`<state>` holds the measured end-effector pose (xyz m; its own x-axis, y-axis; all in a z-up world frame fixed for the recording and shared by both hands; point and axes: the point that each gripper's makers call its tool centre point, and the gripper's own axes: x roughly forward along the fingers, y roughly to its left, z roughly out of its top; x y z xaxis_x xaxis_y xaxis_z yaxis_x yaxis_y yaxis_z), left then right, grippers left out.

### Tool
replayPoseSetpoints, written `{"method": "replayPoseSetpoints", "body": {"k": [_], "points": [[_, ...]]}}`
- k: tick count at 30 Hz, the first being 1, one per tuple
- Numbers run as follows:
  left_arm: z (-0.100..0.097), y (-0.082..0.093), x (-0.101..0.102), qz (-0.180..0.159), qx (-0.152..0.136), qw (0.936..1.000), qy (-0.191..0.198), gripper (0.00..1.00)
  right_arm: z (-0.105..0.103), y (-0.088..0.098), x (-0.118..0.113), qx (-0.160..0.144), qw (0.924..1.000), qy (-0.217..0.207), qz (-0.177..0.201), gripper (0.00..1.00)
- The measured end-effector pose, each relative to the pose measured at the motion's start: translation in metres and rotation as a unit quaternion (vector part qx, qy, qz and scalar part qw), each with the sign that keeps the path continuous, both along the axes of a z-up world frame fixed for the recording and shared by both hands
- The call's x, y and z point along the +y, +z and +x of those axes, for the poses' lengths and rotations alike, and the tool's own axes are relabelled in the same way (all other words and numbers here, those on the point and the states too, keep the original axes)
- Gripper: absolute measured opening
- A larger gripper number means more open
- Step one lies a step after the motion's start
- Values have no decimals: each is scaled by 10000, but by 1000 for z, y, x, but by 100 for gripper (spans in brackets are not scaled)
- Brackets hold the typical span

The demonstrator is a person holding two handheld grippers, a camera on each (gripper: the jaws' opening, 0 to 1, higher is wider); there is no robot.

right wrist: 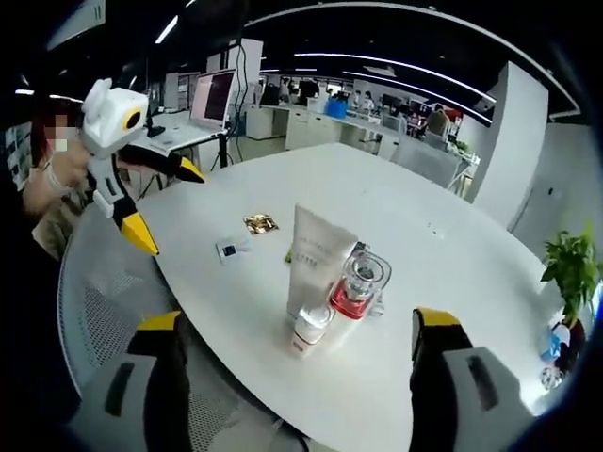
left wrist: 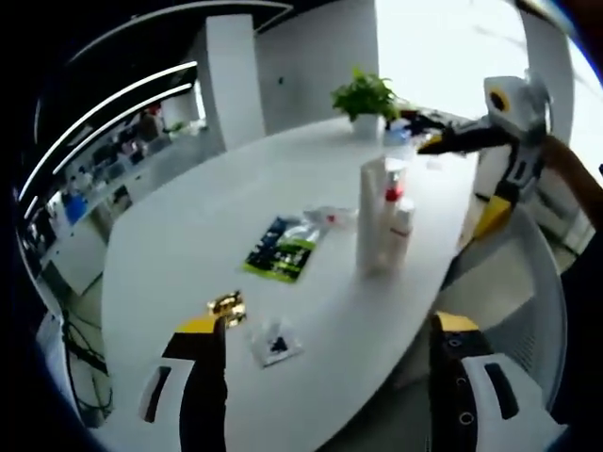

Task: Arrange the skincare products in the storage area until every visible bottle or jar stands upright without overlapping.

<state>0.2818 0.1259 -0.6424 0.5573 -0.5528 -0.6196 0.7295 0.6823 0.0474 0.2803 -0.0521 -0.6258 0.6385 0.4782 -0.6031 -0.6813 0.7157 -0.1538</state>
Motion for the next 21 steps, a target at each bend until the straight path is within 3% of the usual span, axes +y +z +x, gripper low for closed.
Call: {"method": "replayPoseSetpoints", "body": {"k": [8, 18, 21], "points": [[0, 1, 12, 14, -14, 10000, 82, 89, 1, 14, 7, -29, 9990, 413, -153, 99], [3, 2, 27, -52, 37, 9998, 162, 97, 22, 33, -6, 21, 9976, 554, -423, 99], [6, 0, 34, 5, 82, 9997, 228, 97, 29, 27, -16, 135, 9948, 563, -834, 99]]}}
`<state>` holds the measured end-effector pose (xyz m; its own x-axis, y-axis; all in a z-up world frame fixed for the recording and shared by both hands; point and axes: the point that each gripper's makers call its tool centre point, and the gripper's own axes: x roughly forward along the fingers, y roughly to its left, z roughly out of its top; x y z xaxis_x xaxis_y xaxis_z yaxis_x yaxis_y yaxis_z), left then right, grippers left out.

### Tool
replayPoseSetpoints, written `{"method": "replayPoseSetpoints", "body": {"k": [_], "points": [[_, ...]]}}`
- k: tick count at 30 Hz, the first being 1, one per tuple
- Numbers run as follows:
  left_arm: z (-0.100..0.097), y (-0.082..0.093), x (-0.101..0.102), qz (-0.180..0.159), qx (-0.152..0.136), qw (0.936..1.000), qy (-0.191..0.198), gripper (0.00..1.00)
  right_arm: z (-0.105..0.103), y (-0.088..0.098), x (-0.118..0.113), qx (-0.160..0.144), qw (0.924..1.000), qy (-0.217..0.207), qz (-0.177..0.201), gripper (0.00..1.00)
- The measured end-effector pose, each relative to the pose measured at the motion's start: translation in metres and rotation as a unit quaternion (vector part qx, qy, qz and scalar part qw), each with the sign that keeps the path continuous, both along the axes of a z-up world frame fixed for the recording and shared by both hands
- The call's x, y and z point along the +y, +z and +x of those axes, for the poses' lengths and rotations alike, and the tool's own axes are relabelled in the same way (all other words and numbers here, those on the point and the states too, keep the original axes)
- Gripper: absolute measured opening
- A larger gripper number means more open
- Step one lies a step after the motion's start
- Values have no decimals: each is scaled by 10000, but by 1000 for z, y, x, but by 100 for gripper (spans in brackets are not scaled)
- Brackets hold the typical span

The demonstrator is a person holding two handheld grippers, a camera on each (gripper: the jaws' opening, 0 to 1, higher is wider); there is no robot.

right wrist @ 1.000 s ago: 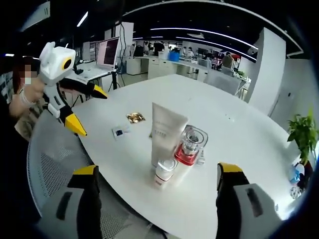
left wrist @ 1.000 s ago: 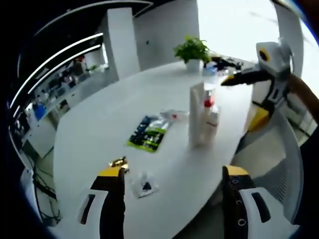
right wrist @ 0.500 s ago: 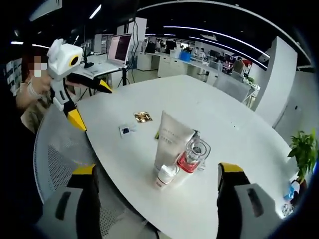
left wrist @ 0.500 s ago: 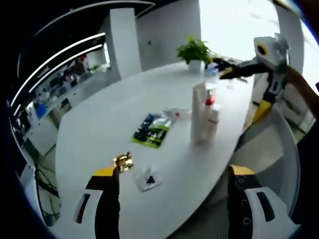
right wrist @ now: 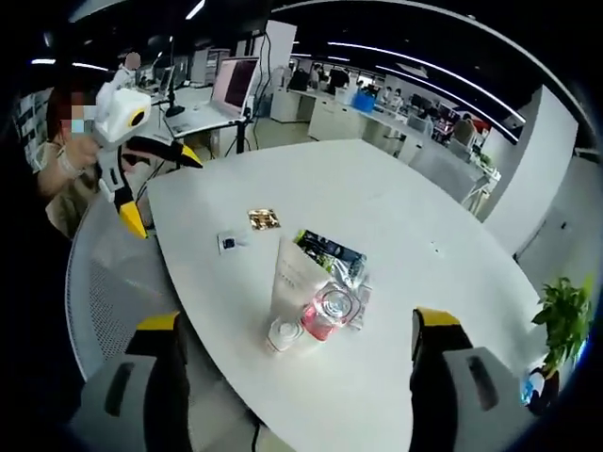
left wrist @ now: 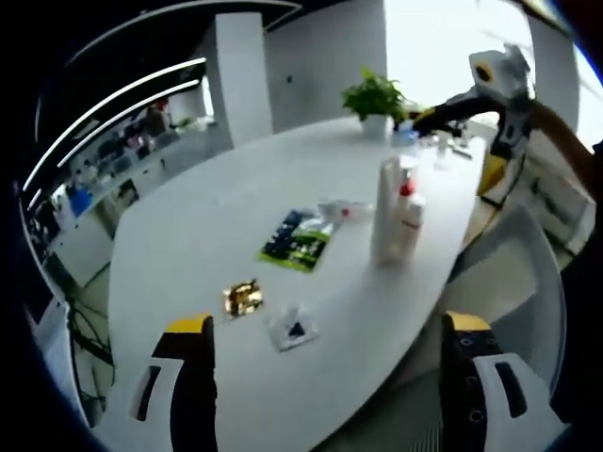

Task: Arrange the skincare products in the storage area until every visible bottle or jar stands upright without overlapping.

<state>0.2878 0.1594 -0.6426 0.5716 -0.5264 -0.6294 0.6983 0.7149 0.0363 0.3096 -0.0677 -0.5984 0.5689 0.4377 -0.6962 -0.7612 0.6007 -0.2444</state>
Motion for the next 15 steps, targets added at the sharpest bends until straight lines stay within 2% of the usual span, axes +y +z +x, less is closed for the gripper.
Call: {"method": "replayPoseSetpoints", "body": {"k": [4, 10, 12, 13, 15], "points": [[4, -2, 4, -32, 31, 10000, 17, 97, 9, 4, 3, 202, 9995, 50, 222, 99], [10, 4, 8, -189, 6, 9998, 45, 97, 30, 11, -4, 420, 9988, 98, 238, 95], [11, 5, 7, -206, -22, 9998, 41, 97, 34, 15, -4, 487, 9984, 112, 278, 92], [12, 5, 8, -177, -29, 9998, 17, 97, 39, 21, -2, 614, 9967, 106, 514, 89], [14, 5, 11, -157, -60, 9998, 45, 97, 46, 25, -4, 664, 9963, 158, 523, 85]]}}
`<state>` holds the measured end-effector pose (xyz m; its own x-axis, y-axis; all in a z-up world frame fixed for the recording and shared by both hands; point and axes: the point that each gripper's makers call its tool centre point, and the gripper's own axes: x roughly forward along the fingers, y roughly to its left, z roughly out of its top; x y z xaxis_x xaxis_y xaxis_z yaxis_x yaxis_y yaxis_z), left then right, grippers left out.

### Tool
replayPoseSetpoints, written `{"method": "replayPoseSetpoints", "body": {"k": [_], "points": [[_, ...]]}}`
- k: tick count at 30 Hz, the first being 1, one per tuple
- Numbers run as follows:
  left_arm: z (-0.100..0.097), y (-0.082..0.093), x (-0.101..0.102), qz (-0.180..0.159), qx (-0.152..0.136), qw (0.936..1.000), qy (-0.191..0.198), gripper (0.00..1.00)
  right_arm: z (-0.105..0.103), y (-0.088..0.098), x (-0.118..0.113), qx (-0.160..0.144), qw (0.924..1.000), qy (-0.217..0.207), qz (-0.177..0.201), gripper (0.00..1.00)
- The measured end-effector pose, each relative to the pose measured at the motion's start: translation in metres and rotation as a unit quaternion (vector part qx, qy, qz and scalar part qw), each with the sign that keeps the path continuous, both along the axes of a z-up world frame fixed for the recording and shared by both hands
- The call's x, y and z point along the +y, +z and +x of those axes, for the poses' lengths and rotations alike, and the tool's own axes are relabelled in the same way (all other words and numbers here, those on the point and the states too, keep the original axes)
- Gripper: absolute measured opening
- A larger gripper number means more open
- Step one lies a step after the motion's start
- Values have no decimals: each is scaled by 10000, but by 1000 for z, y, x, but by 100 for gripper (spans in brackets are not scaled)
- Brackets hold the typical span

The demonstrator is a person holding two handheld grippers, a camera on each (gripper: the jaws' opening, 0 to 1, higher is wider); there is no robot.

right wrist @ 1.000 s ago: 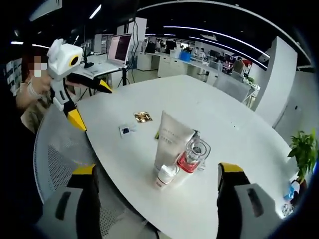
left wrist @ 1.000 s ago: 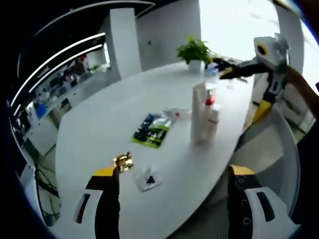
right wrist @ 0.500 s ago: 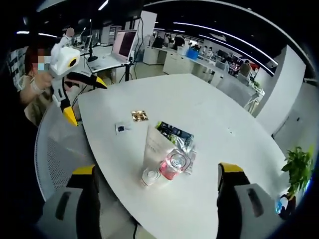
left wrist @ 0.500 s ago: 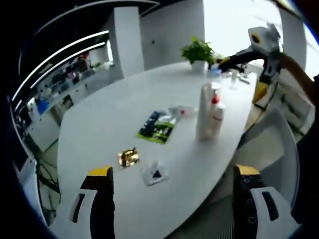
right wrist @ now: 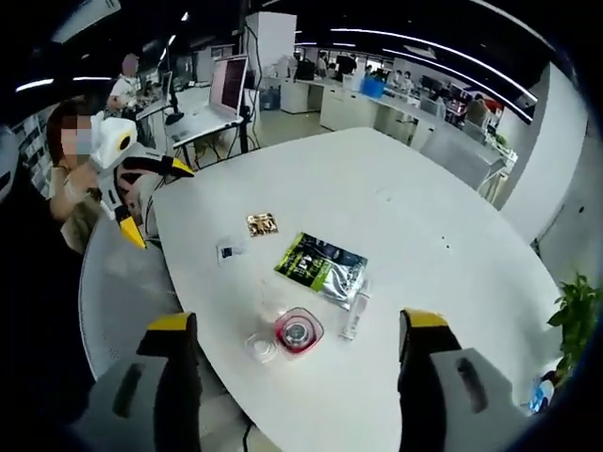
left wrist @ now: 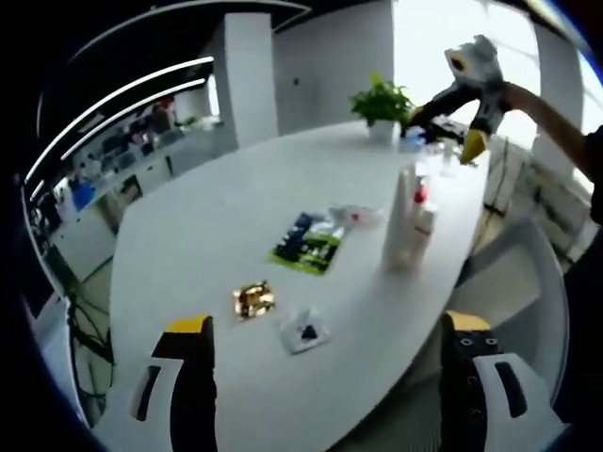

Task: Arrange the skincare products in the storage area until every visible bottle or jar stands upright without overlapping.

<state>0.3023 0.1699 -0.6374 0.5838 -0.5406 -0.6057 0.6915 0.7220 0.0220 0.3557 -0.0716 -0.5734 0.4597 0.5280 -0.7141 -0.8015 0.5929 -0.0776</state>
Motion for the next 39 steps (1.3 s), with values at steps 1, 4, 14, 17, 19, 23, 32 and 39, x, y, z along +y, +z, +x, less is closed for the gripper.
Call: {"method": "replayPoseSetpoints", "body": {"k": [1, 4, 14, 17, 19, 23, 32, 39], "points": [[1, 0, 1, 4, 5, 10000, 2, 97, 7, 1, -1, 3, 10000, -33, 5, 83], [3, -1, 3, -30, 10, 10000, 45, 97, 20, -1, -5, 73, 9999, -116, -68, 76], [5, -10, 7, -85, 138, 9999, 56, 97, 71, -26, -10, 459, 9978, -471, -119, 55], [5, -13, 7, -95, 220, 9997, 73, 97, 83, -46, -9, 682, 9961, -545, -154, 51], [6, -13, 6, -135, 237, 9996, 79, 97, 91, -63, -12, 856, 9941, -607, -286, 48], [7, -13, 7, -164, 274, 9994, 96, 97, 98, -98, -14, 1237, 9892, -603, -511, 45], [10, -20, 9, -184, 454, 9987, 115, 97, 103, -154, -19, 1802, 9748, -888, -968, 42], [10, -28, 5, -201, 630, 9978, 81, 97, 103, -188, -19, 2022, 9654, -917, -1370, 39]]}}
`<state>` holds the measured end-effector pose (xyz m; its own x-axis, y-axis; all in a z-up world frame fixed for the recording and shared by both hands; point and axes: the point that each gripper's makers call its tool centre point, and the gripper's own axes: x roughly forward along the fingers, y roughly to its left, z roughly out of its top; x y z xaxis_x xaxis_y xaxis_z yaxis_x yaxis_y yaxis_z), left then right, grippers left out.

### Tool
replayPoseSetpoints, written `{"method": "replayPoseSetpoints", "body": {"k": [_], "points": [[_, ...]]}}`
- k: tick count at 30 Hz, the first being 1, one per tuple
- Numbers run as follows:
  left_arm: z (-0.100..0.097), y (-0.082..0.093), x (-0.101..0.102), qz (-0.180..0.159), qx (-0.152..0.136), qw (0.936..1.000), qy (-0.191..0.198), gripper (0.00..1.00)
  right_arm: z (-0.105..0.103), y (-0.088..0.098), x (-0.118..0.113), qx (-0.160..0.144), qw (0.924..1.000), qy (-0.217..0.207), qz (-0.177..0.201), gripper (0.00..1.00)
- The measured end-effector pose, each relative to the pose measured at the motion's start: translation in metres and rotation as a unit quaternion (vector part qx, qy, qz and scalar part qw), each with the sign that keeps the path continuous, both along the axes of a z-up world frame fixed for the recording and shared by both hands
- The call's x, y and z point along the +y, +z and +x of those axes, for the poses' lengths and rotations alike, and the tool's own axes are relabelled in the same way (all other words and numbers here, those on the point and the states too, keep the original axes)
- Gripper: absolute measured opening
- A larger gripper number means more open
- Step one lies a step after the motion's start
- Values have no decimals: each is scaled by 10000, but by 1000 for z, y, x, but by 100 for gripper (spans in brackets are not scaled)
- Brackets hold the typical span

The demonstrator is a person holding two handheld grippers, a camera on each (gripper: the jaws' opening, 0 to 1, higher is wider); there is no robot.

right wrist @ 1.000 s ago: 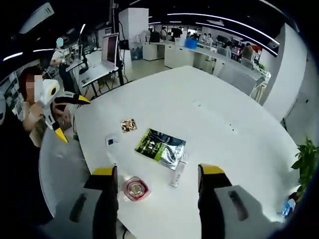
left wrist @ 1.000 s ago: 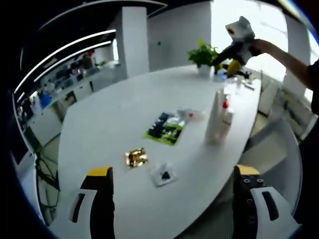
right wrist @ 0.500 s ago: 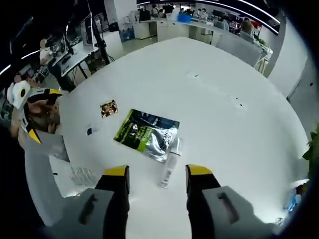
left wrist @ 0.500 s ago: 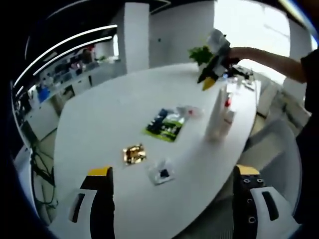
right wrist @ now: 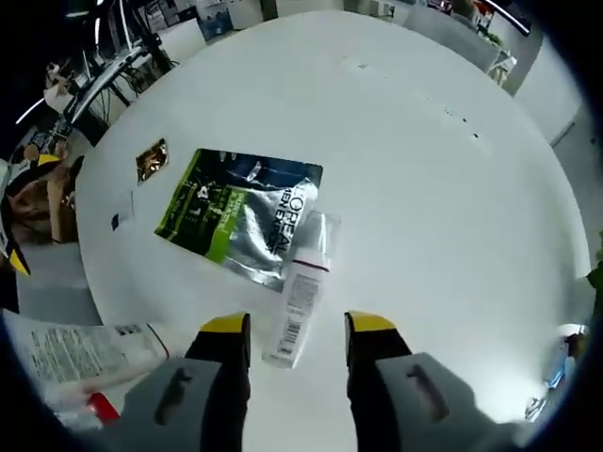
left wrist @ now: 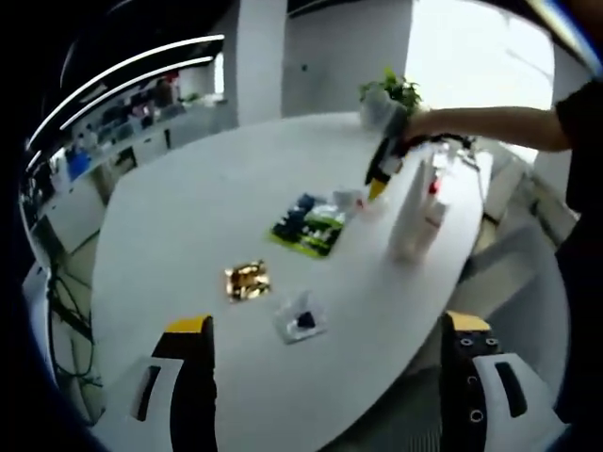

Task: Arrange the skincare products in the storage area until every visible bottle or jar stands upright without overlapping.

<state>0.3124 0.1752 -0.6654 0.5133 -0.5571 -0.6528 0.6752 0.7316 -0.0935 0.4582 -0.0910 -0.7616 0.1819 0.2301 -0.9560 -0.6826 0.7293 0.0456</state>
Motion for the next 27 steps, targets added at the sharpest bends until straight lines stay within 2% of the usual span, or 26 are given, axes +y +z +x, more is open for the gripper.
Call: {"method": "replayPoseSetpoints", "body": {"k": [3, 6, 10, 14, 17, 20, 27], "points": [[1, -3, 0, 9, 55, 10000, 5, 97, 3, -13, -5, 117, 9998, 77, -141, 35], [4, 0, 0, 14, -63, 10000, 1, 97, 8, -17, -7, 131, 9994, 129, -277, 33], [3, -3, -1, -16, 6, 10000, -19, 97, 8, -21, -8, 220, 9990, 146, -374, 32], [4, -5, -2, -2, 38, 10000, -30, 97, 8, -24, -10, 222, 9978, 279, -553, 30], [6, -2, -5, -50, -72, 10000, -32, 97, 9, -22, -8, 164, 9976, 342, -582, 27], [4, -3, -5, -30, -42, 10000, -72, 97, 11, -23, -9, 224, 9969, 456, -604, 26], [4, -4, -4, 6, -30, 10000, -58, 97, 15, -23, -12, 186, 9978, 254, -575, 23]]}}
